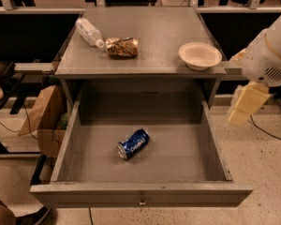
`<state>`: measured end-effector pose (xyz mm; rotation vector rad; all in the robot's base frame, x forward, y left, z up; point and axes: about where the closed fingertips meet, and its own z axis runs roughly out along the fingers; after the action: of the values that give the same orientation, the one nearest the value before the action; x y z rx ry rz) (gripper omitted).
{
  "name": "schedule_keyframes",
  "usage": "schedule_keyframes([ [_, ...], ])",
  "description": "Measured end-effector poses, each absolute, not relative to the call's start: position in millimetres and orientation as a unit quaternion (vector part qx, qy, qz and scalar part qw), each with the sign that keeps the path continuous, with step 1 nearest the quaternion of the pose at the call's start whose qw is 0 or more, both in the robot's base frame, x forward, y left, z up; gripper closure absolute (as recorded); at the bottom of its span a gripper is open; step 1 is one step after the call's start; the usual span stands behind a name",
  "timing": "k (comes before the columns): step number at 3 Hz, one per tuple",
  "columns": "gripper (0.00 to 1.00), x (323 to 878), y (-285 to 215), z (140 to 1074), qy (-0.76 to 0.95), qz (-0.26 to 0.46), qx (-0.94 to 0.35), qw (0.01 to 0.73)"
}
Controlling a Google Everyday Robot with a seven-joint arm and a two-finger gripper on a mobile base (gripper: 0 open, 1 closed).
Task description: Pick pepsi can from top drawer and place on counter
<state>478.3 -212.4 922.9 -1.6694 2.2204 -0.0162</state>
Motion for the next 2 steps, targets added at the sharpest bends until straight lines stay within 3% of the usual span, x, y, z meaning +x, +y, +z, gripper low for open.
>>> schedule_keyframes([
  [1,0.00,501.5,-185.7,873.2,0.781,0.039,-0.588,0.208],
  [2,0.00,527.0,-100.8,839.4,0.729,0.079,-0.632,0.250],
])
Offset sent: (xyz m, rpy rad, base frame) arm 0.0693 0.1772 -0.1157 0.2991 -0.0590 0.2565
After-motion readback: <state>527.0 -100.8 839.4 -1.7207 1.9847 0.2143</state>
